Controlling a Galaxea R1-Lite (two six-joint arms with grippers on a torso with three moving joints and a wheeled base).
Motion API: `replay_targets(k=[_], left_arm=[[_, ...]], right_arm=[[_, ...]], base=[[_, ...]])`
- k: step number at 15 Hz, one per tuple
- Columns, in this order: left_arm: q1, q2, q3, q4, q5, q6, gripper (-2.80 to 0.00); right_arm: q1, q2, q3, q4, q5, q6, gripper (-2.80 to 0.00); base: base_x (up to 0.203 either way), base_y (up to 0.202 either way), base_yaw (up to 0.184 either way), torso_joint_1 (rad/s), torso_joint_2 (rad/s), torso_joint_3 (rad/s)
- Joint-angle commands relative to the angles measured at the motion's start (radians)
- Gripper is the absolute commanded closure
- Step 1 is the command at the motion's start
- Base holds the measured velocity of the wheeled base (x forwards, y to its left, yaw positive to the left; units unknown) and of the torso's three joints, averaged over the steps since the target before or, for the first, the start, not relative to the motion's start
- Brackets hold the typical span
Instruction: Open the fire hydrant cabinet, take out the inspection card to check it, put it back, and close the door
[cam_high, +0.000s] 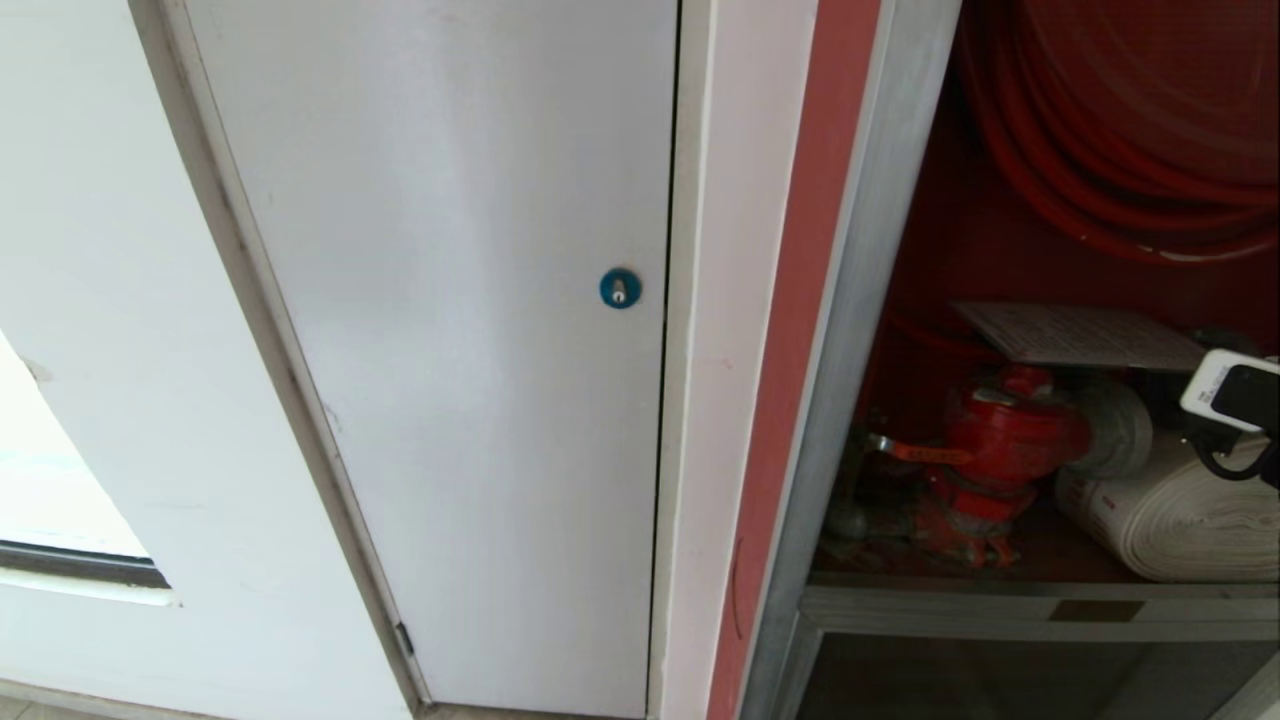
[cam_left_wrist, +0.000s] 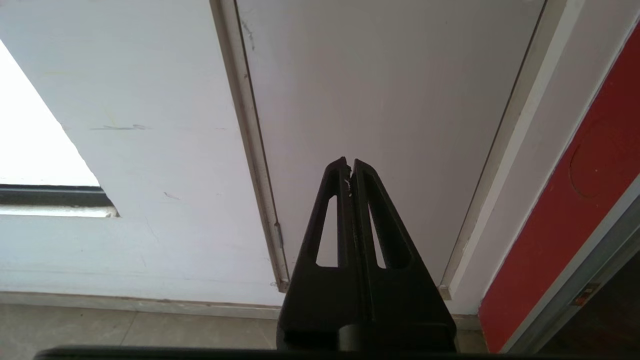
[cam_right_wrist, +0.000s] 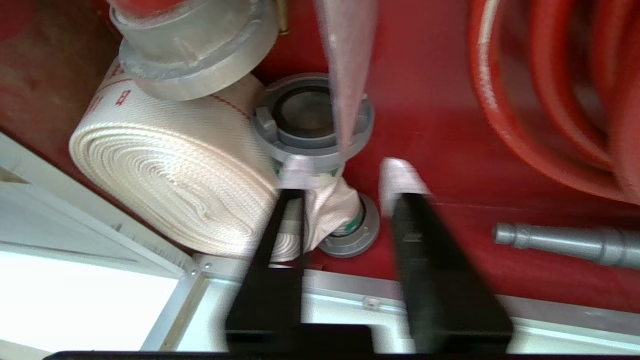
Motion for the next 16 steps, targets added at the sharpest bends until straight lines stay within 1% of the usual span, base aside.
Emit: replay_targets(k=[1, 5, 10, 13, 16], left_arm=[[0.0, 0.001, 0.006, 0.0, 0.0, 0.0, 0.0], [0.0, 0.001, 0.006, 0.0, 0.0, 0.0, 0.0], [0.0, 0.001, 0.006, 0.0, 0.0, 0.0, 0.0], [0.0, 0.001, 0.006, 0.0, 0.0, 0.0, 0.0], [0.0, 0.001, 0.006, 0.0, 0.0, 0.0, 0.0]], right_arm=[[-0.002, 0.033, -0.003, -0.005, 0.018, -0.011, -2.8], [-0.002, 0.083, -0.033, -0.007, 0.046, -0.043, -2.8], [-0.002, 0.198, -0.135, -0.009, 0.066, -0.057, -2.8], [-0.013, 0.241, -0.191, -0.024, 0.067, -0.093, -2.8], [-0.019, 0.268, -0.213, -0.029, 0.082, -0.127, -2.8]], base=[[0.0, 0.0, 0.0, 0.0, 0.0, 0.0], [0.0, 0.0, 0.0, 0.0, 0.0, 0.0], [0.0, 0.0, 0.0, 0.0, 0.0, 0.0], [0.0, 0.0, 0.0, 0.0, 0.0, 0.0], [0.0, 0.0, 0.0, 0.0, 0.0, 0.0]])
